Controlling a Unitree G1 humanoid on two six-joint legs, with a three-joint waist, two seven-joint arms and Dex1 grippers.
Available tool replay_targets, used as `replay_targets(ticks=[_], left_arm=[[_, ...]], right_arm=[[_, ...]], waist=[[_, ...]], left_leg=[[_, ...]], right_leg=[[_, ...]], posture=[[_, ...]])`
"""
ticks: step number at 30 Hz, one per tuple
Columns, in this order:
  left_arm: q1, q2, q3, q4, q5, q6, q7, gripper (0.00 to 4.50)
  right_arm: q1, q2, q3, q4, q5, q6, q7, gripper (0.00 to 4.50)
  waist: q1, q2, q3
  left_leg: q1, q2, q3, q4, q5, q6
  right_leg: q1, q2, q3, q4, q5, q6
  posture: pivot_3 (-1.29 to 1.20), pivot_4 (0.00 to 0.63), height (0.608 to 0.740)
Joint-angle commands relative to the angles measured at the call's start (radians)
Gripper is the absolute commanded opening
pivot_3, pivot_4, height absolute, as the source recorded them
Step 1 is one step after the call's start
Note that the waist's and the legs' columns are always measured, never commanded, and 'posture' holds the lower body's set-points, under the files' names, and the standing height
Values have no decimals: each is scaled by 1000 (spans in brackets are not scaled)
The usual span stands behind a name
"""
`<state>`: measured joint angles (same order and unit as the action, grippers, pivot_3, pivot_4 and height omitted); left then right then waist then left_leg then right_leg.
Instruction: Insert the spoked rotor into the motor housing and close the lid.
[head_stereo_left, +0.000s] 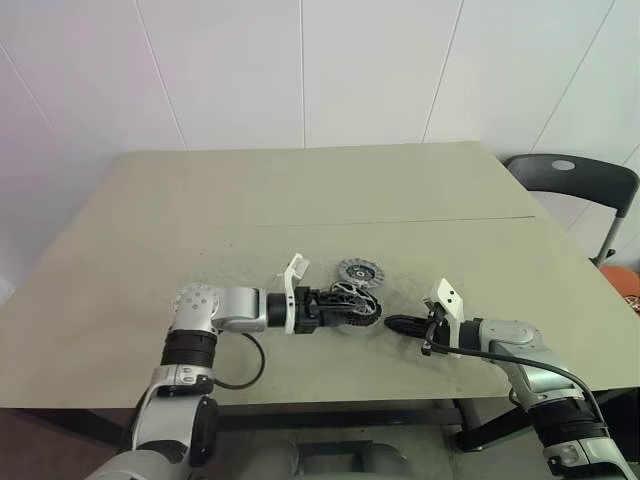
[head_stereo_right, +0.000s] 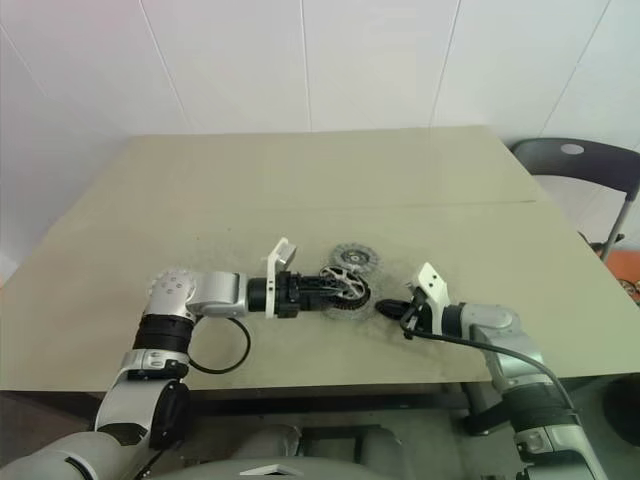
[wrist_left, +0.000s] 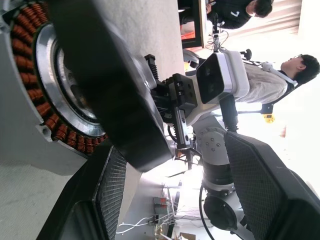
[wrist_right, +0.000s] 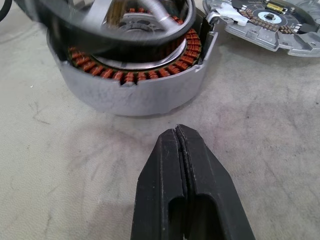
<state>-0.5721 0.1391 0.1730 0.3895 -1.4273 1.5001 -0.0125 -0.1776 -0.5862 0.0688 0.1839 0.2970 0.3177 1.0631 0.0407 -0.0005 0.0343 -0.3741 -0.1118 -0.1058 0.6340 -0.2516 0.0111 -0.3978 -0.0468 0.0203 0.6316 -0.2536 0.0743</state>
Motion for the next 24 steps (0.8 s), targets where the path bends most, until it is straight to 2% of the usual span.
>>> replay_targets(ticks=[1, 15, 18, 24], left_arm=[[-3, -12, 28, -48, -16, 14, 3, 3233], [10, -25, 45, -81, -37, 72, 21, 3233], [25, 0, 41, -84, -8, 99, 4, 3233], [-5, 26, 38, -4, 124, 22, -72, 3233]], right_arm=[[-18, 4, -8, -7, 1, -19, 1, 0], [-16, 11, -5, -1, -5, -25, -4, 0], [-12, 12, -7, -3, -3, -26, -7, 0], [-13, 19, -3, 1, -7, -28, -10, 0]], waist=[[0, 0, 0], [0, 0, 0], [-1, 0, 0], [0, 0, 0]], left_leg=[[0, 0, 0, 0, 0, 0], [0, 0, 0, -1, 0, 0], [0, 0, 0, -1, 0, 0], [0, 0, 0, -1, 0, 0]], right_leg=[[0, 0, 0, 0, 0, 0], [0, 0, 0, 0, 0, 0], [-1, 0, 0, 0, 0, 0], [0, 0, 0, 0, 0, 0]], posture=[[0, 0, 740], [0, 0, 740], [0, 0, 740], [0, 0, 740]])
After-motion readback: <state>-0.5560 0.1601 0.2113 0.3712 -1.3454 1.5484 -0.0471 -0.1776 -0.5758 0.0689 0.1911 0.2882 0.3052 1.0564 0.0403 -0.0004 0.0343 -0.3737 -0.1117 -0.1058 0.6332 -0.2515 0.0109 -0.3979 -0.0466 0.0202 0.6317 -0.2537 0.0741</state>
